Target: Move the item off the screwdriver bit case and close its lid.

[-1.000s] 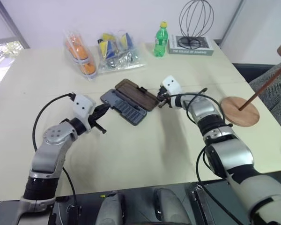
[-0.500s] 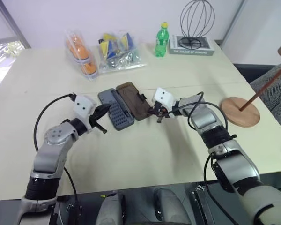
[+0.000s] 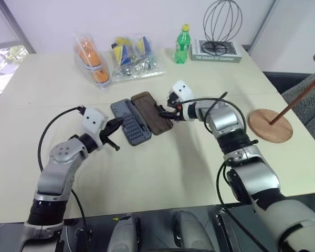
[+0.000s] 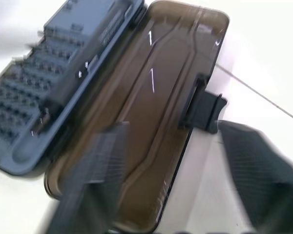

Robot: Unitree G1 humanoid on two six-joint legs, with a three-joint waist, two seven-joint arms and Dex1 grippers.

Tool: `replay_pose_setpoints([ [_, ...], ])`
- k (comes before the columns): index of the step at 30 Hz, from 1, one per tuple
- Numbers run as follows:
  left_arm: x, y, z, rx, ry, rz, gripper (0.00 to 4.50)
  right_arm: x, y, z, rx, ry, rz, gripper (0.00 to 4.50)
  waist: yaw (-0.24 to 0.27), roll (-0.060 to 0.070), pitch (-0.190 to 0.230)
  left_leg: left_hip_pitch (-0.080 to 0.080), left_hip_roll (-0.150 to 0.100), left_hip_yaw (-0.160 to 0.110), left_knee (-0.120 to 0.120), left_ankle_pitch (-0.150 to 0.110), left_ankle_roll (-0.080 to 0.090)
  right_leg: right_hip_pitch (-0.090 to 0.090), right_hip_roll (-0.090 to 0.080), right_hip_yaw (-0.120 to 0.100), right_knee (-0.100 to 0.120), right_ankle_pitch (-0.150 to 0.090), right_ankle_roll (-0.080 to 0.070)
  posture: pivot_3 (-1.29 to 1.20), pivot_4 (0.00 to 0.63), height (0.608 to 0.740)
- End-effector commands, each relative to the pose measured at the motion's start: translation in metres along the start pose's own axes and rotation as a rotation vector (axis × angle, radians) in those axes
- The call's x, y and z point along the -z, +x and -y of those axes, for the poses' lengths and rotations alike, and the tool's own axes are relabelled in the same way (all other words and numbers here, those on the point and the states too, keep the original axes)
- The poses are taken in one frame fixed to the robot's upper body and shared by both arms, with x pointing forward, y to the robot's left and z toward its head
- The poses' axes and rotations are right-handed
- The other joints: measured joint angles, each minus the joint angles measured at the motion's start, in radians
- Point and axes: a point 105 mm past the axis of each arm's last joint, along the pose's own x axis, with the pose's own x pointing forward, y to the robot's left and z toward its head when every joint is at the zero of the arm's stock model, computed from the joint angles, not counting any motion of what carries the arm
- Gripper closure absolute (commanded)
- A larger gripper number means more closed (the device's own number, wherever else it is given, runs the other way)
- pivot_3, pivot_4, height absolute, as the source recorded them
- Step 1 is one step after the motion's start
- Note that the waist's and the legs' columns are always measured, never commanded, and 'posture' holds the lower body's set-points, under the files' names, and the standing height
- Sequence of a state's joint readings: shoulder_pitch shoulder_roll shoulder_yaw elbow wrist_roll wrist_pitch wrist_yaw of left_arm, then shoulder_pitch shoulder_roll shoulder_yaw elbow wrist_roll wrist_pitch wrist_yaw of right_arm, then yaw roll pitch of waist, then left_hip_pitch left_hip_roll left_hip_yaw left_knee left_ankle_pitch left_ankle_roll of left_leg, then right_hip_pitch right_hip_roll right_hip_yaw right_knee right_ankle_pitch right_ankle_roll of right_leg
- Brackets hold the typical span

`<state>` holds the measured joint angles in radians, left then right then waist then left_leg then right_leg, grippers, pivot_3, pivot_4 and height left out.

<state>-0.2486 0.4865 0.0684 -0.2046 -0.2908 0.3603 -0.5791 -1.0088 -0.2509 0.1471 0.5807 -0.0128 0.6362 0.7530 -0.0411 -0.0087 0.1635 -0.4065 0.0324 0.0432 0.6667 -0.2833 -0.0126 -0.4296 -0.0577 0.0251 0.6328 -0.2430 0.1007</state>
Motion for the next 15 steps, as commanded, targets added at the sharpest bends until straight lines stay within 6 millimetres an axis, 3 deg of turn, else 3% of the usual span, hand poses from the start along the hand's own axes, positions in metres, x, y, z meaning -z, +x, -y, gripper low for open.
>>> replay_pose_setpoints([
  [1,-0.012,0.0,0.001,0.0,0.033,0.044,4.5,-0.024,-0.005,-0.001,0.036,-0.006,0.066,1.21,0.0,0.0,0.0,0.0,0.0,0.0,0.0,0.0,0.0,0.0,0.0,0.0,0.0,0.0,0.0,0.0,0.15,0.74],
  [8,-0.013,0.001,0.001,0.006,0.036,0.045,4.5,0.011,0.003,-0.001,0.102,0.038,-0.025,1.21,0.0,0.0,0.0,0.0,0.0,0.0,0.0,0.0,0.0,0.0,0.0,0.0,0.0,0.0,0.0,0.0,0.15,0.74],
  [15,-0.013,0.002,0.002,0.009,0.04,0.045,4.5,0.029,0.006,-0.002,0.12,0.051,-0.062,1.21,-0.003,0.0,0.0,0.0,0.0,0.0,0.0,0.0,0.0,0.0,0.0,0.0,0.0,0.0,0.0,0.0,0.15,0.74],
])
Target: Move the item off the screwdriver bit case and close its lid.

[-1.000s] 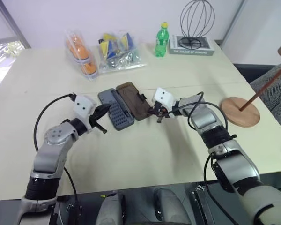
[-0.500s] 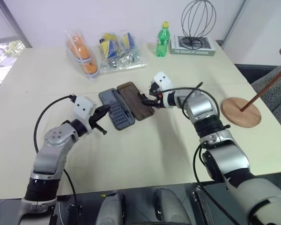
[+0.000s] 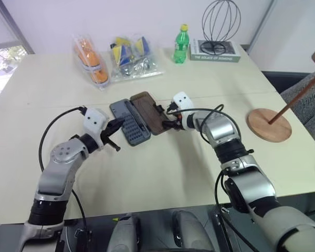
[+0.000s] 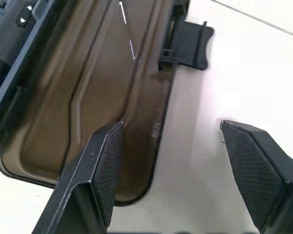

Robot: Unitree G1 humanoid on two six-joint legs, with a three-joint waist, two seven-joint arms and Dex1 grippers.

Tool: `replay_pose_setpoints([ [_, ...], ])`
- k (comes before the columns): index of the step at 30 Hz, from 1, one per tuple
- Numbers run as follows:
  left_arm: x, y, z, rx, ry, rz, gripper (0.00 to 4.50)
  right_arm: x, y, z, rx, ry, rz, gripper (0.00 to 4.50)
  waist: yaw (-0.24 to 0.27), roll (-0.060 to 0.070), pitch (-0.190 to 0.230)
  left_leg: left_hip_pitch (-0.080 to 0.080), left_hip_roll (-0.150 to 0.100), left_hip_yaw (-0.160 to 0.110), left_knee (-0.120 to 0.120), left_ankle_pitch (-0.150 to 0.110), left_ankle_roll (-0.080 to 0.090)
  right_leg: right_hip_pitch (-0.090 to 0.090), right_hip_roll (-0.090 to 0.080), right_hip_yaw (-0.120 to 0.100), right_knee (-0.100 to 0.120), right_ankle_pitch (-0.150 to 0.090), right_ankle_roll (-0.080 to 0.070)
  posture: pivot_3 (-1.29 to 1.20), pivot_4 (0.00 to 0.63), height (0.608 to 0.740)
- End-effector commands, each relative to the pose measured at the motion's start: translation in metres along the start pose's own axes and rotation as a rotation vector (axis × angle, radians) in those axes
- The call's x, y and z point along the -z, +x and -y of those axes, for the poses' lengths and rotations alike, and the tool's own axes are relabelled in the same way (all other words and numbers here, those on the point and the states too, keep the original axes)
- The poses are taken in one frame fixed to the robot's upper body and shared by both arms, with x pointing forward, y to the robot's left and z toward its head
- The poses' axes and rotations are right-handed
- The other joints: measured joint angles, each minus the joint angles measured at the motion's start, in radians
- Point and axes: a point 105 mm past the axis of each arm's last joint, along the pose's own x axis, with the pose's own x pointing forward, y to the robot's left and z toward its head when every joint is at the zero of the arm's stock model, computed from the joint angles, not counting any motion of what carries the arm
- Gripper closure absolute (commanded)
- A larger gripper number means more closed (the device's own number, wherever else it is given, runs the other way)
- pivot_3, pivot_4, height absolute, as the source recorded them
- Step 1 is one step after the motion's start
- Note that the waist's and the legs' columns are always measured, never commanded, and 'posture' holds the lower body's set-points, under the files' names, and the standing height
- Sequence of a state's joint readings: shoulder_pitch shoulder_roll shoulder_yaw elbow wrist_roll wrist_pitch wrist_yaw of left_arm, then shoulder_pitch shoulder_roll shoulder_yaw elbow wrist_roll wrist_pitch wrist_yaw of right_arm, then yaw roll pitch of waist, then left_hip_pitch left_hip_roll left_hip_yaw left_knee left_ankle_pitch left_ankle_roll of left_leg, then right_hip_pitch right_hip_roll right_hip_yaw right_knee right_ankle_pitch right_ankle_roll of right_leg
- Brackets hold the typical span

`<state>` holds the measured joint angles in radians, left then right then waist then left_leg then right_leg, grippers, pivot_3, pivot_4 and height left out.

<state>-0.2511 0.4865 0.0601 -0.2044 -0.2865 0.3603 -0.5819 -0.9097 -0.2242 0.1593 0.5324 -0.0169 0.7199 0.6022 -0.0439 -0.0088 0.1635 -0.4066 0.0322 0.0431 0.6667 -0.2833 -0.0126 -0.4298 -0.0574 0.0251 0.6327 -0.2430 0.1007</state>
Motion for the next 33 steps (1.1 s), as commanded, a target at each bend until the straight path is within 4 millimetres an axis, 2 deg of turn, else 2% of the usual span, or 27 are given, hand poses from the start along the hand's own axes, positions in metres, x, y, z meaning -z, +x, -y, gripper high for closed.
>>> replay_pose_setpoints([
  [1,-0.014,0.001,-0.001,-0.001,0.036,0.047,4.5,-0.009,-0.001,0.0,0.012,-0.032,0.038,1.21,0.0,0.0,0.0,0.0,0.0,0.0,0.0,0.0,0.0,0.0,0.0,0.0,0.0,0.0,0.0,0.0,0.15,0.74],
  [2,-0.014,0.001,-0.001,-0.001,0.036,0.047,4.5,-0.009,-0.001,0.0,0.014,-0.034,0.037,1.21,0.0,0.0,0.0,0.0,0.0,0.0,0.0,0.0,0.0,0.0,0.0,0.0,0.0,0.0,0.0,0.0,0.15,0.74],
  [5,-0.013,0.0,-0.001,-0.005,0.038,0.044,4.5,-0.006,0.0,-0.002,0.003,-0.051,0.028,2.08,0.001,0.0,0.0,0.0,0.0,0.0,0.0,0.0,0.0,0.0,0.0,0.0,0.0,0.0,0.0,0.0,0.15,0.74],
  [9,-0.013,0.0,-0.002,-0.012,0.039,0.046,4.5,-0.003,-0.001,-0.006,-0.024,-0.069,0.016,4.12,0.001,0.0,0.0,0.0,0.0,0.0,0.0,0.0,0.0,0.0,0.0,0.0,0.0,0.0,0.0,0.0,0.15,0.74],
  [10,-0.013,0.0,-0.002,-0.013,0.039,0.046,4.5,-0.002,-0.001,-0.007,-0.028,-0.074,0.013,4.47,0.003,0.0,0.0,0.0,0.0,0.0,0.0,0.0,0.0,0.0,0.0,0.0,0.0,0.0,0.0,0.0,0.15,0.74],
  [16,-0.012,0.0,-0.002,-0.021,0.039,0.048,4.5,0.002,0.0,-0.009,-0.047,-0.108,-0.004,4.47,0.002,0.0,0.0,0.0,0.0,0.0,0.0,0.0,0.0,0.0,0.0,0.0,0.0,0.0,0.0,0.0,0.15,0.74],
  [20,-0.013,0.0,-0.005,-0.028,0.043,0.05,4.5,-0.002,-0.002,-0.014,-0.092,-0.221,0.013,4.47,0.002,0.0,0.0,0.0,0.0,0.0,0.0,0.0,0.0,0.0,0.0,0.0,0.0,0.0,0.0,0.0,0.15,0.74],
  [29,-0.013,-0.001,-0.007,-0.023,0.047,0.048,4.5,-0.038,-0.034,-0.021,-0.25,-0.689,0.216,4.47,0.002,0.0,0.0,0.0,0.0,0.0,0.0,0.0,0.0,0.0,0.0,0.0,0.0,0.0,0.0,0.0,0.15,0.74],
  [33,-0.012,-0.003,-0.008,-0.009,0.045,0.042,4.5,-0.039,-0.05,-0.032,-0.358,-0.866,0.259,4.47,0.002,0.0,0.0,0.0,0.0,0.0,0.0,0.0,0.0,0.0,0.0,0.0,-0.001,0.0,0.0,0.0,0.15,0.74],
])
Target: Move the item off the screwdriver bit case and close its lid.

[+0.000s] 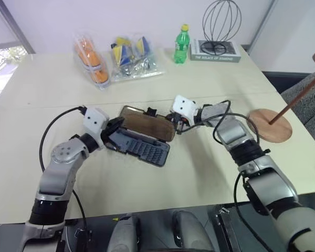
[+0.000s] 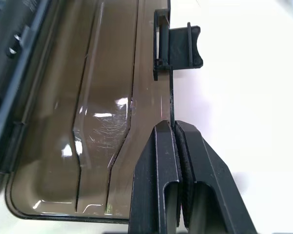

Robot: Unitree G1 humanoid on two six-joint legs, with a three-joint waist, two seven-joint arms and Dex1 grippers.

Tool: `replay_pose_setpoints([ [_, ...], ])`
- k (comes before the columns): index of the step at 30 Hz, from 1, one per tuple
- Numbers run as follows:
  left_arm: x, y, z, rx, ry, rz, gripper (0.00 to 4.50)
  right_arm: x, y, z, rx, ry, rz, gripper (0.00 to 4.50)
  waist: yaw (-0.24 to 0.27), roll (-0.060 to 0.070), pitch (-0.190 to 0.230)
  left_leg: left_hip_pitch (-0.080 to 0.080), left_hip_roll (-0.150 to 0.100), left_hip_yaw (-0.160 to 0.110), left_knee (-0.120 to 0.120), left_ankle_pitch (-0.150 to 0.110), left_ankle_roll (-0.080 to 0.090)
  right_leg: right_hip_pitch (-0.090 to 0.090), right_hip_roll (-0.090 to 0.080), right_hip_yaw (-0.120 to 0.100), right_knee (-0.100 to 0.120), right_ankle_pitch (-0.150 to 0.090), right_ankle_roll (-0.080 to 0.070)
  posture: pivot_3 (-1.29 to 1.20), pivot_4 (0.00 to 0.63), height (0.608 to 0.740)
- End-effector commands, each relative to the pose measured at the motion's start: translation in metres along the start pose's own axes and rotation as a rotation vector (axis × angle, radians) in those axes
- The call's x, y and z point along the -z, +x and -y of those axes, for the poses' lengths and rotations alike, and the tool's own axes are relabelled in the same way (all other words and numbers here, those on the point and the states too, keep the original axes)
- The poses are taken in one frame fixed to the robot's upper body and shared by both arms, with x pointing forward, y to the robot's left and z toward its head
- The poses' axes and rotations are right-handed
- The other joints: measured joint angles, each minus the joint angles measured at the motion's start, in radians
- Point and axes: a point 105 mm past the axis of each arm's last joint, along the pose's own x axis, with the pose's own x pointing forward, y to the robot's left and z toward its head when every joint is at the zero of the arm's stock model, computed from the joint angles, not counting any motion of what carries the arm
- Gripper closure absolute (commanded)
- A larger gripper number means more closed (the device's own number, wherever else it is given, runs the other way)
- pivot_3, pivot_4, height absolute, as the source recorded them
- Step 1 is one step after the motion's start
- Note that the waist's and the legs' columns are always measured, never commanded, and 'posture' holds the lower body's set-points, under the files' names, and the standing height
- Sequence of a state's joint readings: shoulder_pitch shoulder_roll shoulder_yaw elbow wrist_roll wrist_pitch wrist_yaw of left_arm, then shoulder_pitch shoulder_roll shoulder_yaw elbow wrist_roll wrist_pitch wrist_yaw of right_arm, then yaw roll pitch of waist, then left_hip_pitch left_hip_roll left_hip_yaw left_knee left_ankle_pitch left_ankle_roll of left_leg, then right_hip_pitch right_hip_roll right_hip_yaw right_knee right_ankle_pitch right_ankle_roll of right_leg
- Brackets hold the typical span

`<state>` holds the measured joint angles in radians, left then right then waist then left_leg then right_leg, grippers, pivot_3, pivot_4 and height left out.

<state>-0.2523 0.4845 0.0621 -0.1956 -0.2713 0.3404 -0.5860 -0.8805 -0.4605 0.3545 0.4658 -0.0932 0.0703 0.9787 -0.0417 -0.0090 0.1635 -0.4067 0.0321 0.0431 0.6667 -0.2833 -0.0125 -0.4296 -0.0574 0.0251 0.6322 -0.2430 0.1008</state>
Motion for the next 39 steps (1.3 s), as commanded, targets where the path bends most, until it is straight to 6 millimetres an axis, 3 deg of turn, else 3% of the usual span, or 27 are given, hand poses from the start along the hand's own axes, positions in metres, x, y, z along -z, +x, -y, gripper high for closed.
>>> replay_pose_setpoints([
  [1,-0.012,-0.003,-0.007,-0.002,0.03,0.036,4.5,-0.029,-0.009,-0.005,-0.083,-0.194,0.089,4.47,0.0,0.0,0.0,0.0,0.0,0.0,0.0,0.0,0.0,0.0,0.0,0.0,0.0,0.0,0.0,0.0,0.15,0.74],
  [7,-0.013,-0.004,-0.01,0.016,0.036,0.032,4.5,-0.034,-0.008,-0.014,-0.116,-0.318,0.13,4.47,0.0,0.0,0.0,0.0,0.0,0.0,0.0,0.0,0.0,0.0,0.0,0.0,0.0,0.0,0.0,0.0,0.15,0.74],
  [11,-0.015,-0.003,-0.012,0.022,0.038,0.033,4.5,-0.04,-0.003,-0.013,-0.103,-0.311,0.16,4.47,0.0,0.0,0.0,0.0,0.0,0.0,0.0,0.0,0.0,0.0,0.0,0.0,0.0,0.0,0.0,0.0,0.15,0.74],
  [22,-0.014,-0.002,-0.006,0.028,0.043,0.033,4.5,-0.03,0.016,-0.004,-0.022,-0.4,0.123,4.47,-0.001,0.0,0.0,0.0,0.0,0.0,0.0,0.0,-0.001,0.0,0.0,0.0,0.001,0.0,0.0,0.0,0.15,0.74],
  [33,-0.014,-0.003,-0.005,0.019,0.042,0.037,4.5,-0.013,0.011,0.002,-0.014,-0.388,0.072,4.47,0.001,0.0,0.0,0.001,0.0,0.0,0.0,0.001,-0.001,0.0,-0.001,0.0,0.001,0.0,0.0,0.0,0.15,0.74],
  [39,-0.015,-0.001,-0.004,0.025,0.041,0.04,4.5,-0.023,0.012,-0.001,-0.017,-0.388,0.119,4.47,0.0,0.0,0.0,0.001,0.0,0.0,0.0,0.001,-0.001,0.0,-0.001,0.0,0.001,0.0,0.0,0.0,0.15,0.74],
])
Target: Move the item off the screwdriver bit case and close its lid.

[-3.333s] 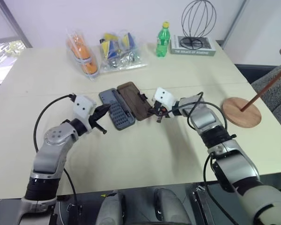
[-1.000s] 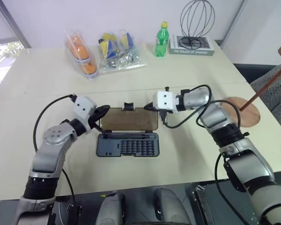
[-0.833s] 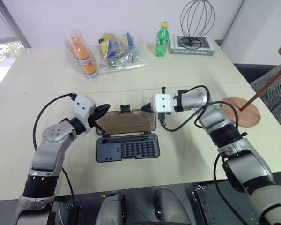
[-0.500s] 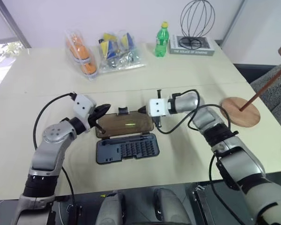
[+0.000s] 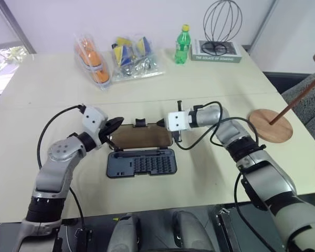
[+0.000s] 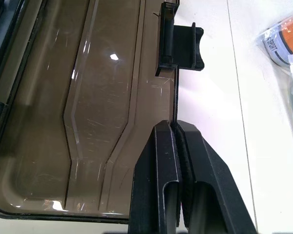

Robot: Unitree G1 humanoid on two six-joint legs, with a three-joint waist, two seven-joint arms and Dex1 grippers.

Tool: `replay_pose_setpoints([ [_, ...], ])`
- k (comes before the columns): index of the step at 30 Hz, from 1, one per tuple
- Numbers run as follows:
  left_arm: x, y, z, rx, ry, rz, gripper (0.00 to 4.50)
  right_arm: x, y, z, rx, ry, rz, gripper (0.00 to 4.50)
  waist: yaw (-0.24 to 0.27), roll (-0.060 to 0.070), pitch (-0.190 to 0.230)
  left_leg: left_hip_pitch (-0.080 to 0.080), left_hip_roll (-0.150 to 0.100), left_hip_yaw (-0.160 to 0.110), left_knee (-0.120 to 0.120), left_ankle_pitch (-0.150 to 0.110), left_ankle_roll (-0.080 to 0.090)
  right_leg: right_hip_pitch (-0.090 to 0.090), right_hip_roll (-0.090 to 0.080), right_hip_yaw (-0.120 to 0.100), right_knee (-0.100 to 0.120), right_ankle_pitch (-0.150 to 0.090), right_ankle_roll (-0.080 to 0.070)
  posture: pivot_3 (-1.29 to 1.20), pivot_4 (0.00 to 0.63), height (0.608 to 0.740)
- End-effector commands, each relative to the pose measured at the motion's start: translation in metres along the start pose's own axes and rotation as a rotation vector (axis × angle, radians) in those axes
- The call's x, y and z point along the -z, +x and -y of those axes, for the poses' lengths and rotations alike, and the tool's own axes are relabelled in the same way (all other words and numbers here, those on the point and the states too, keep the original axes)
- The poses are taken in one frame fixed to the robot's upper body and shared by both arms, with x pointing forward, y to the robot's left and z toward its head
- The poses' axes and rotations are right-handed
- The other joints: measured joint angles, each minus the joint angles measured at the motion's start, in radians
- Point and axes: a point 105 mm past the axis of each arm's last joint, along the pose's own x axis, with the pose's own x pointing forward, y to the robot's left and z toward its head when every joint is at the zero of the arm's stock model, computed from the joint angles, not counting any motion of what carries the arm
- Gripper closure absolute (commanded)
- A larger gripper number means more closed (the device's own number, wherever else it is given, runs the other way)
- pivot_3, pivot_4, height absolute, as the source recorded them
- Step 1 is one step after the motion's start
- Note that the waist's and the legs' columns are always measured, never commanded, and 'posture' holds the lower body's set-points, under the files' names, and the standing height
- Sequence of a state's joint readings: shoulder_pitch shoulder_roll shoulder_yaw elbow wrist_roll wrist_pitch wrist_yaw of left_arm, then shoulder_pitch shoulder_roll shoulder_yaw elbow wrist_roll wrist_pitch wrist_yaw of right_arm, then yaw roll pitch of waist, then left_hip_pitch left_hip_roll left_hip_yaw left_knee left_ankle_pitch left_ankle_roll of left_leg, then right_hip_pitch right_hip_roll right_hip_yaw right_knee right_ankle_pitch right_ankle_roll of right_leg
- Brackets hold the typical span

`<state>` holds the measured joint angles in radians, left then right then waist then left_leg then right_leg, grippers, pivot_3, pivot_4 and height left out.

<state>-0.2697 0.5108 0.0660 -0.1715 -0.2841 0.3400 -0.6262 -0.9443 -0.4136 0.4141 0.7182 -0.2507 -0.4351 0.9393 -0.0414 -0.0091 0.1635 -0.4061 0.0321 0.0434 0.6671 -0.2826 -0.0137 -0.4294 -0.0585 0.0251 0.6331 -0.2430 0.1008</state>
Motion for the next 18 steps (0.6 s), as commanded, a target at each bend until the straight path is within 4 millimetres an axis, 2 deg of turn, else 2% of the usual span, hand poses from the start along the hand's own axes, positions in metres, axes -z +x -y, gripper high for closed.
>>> replay_pose_setpoints([
  [1,-0.0144,0.0001,-0.0013,-0.006,0.035,0.05,4.5,-0.0134,-0.0068,0.0181,0.063,-0.031,0.041,4.47,0.0,0.0,0.0,0.0,0.0,0.0,0.0,0.0,0.0,0.0,0.0,0.0,0.0,0.0,0.0,0.0,0.15,0.74],
  [7,-0.0156,0.0027,-0.0011,-0.004,0.038,0.057,4.5,-0.0179,-0.0032,0.0215,0.081,-0.018,0.056,4.47,0.0,0.0,0.0,0.0,0.0,0.0,0.0,0.0,0.0,0.0,0.0,0.0,0.0,0.0,0.0,0.0,0.15,0.74],
  [11,-0.0157,0.0031,-0.0013,-0.008,0.037,0.059,4.5,-0.0132,-0.0033,0.0175,0.06,-0.014,0.037,4.47,-0.001,0.0,0.0,0.0,0.0,0.0,0.0,0.0,0.0,0.0,0.0,0.0,0.0,0.0,0.0,0.0,0.15,0.74],
  [14,-0.0155,0.0026,-0.0013,-0.011,0.036,0.059,4.5,-0.01,-0.0044,0.0162,0.056,-0.003,0.023,3.58,-0.001,0.0,0.0,0.0,0.0,0.0,0.0,0.0,0.0,0.0,0.0,0.0,0.0,0.0,0.0,0.0,0.15,0.74],
  [16,-0.0155,0.0023,-0.0013,-0.012,0.034,0.059,4.5,-0.0091,-0.0062,0.0172,0.061,0.001,0.018,2.68,-0.001,0.0,0.0,0.0,0.0,0.0,0.0,0.0,0.0,0.0,0.0,0.0,0.0,0.0,0.0,0.0,0.15,0.74],
  [18,-0.0156,0.0017,-0.0005,-0.01,0.028,0.061,4.5,-0.009,-0.0091,0.0213,0.085,0.017,0.015,1.56,-0.001,0.0,0.0,0.0,0.0,0.0,0.0,0.0,0.0,0.0,0.0,0.0,0.0,0.0,0.0,0.0,0.15,0.74],
])
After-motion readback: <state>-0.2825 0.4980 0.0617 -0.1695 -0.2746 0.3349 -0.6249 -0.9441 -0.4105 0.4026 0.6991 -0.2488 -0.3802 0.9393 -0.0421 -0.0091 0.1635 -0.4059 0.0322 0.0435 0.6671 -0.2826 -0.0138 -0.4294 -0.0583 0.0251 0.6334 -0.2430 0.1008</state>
